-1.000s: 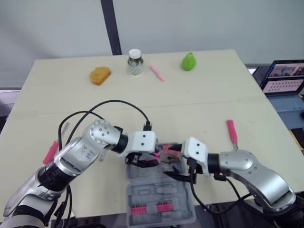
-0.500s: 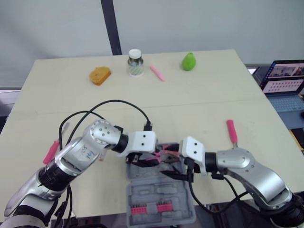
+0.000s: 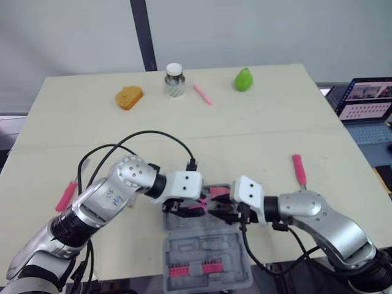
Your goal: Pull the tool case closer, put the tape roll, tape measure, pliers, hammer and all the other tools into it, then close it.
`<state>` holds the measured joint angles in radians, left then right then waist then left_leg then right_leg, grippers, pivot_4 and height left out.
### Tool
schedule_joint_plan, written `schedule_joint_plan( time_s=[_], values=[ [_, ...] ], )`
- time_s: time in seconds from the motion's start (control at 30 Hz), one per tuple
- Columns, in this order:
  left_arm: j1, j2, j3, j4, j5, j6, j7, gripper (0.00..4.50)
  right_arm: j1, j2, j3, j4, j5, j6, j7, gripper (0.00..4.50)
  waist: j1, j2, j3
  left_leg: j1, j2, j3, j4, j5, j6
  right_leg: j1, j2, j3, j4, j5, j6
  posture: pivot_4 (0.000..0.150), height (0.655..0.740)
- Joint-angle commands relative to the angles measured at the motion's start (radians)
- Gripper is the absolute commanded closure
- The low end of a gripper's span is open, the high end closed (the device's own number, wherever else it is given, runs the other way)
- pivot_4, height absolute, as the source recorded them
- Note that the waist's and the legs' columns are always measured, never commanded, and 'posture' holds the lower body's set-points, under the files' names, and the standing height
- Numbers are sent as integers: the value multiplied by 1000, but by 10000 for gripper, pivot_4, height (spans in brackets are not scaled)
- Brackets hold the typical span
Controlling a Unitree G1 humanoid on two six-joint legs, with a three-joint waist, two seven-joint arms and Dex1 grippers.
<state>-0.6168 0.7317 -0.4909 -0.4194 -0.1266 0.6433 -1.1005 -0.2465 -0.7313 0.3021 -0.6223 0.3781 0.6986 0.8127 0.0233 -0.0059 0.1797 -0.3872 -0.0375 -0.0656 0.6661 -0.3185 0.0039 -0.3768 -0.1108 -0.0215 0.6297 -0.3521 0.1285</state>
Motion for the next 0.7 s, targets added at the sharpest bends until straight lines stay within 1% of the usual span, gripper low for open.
schedule_joint_plan(
  time_s=[0.03, 0.1, 0.13, 0.2, 0.23, 0.37, 0.43, 0.53, 0.67, 0.7],
  values=[
    [-1, -19, 39, -14, -22, 31, 16, 11546, 8, 10, -2, -23, 8, -14, 9, 35260, 0, 0, 0, 0, 0, 0, 0, 0, 0, 0, 0, 0, 0, 0, 0, 1500, 7356],
    [4, -19, 48, -18, -31, 40, 14, 2806, 10, 11, -4, -23, 7, -16, 8, 35261, 0, 0, 0, 0, 0, 0, 0, 0, 0, 0, 0, 0, 0, 0, 0, 1500, 7356],
    [8, -18, 53, -19, -26, 25, 19, 266, 11, 13, -6, -24, 7, -16, 7, 35261, 0, 0, 0, 0, 0, 0, 0, 0, 0, 0, 0, 0, 0, 0, 0, 1500, 7356],
    [21, -15, 68, -22, -15, -9, 34, 0, 16, 14, -12, -25, 5, -19, 2, 35261, 0, 0, 0, 0, 0, 0, 0, 0, 0, 0, 0, 0, 0, 0, 0, 1500, 7356],
    [30, -9, 87, -30, -30, -2, 31, 0, 18, 14, -16, -26, 5, -19, 0, 35261, 0, 0, 0, 0, 0, 0, 0, 0, 0, 0, 0, 0, 0, 0, 0, 1500, 7356],
    [83, 7, 221, -73, -140, 75, 29, 0, 25, 9, -33, -32, 12, -14, 0, 35261, -3, 0, 0, 0, 0, 0, 0, 0, 0, 0, 0, 0, 0, 0, 0, 1500, 7356],
    [128, 16, 317, -105, -213, 107, 32, 0, 30, 4, -37, -36, 10, -15, 0, 35261, -3, 0, 0, 0, 0, -1, 0, 0, 0, 0, 0, 0, 0, 0, 0, 1500, 7356],
    [226, 18, 517, -147, -317, 125, 61, 0, 29, -11, -63, -47, 19, -10, 7, 35261, -3, 0, 0, 0, 0, -1, 0, 0, 0, 0, -1, 1, 0, 0, 0, 1500, 7356],
    [384, 7, 751, -172, -414, 132, 112, 0, 7, -43, -83, -55, 37, -10, 41, 35261, -4, 0, 0, 0, 0, -1, 0, 0, 0, 0, -2, 2, 0, 0, 0, 1500, 7356],
    [418, 3, 789, -177, -429, 127, 125, 0, 1, -50, -85, -55, 42, -9, 49, 35261, -3, 0, 0, 0, 0, -1, 0, 0, 0, 0, -2, 2, 0, 0, 0, 1500, 7356]
  ],
)
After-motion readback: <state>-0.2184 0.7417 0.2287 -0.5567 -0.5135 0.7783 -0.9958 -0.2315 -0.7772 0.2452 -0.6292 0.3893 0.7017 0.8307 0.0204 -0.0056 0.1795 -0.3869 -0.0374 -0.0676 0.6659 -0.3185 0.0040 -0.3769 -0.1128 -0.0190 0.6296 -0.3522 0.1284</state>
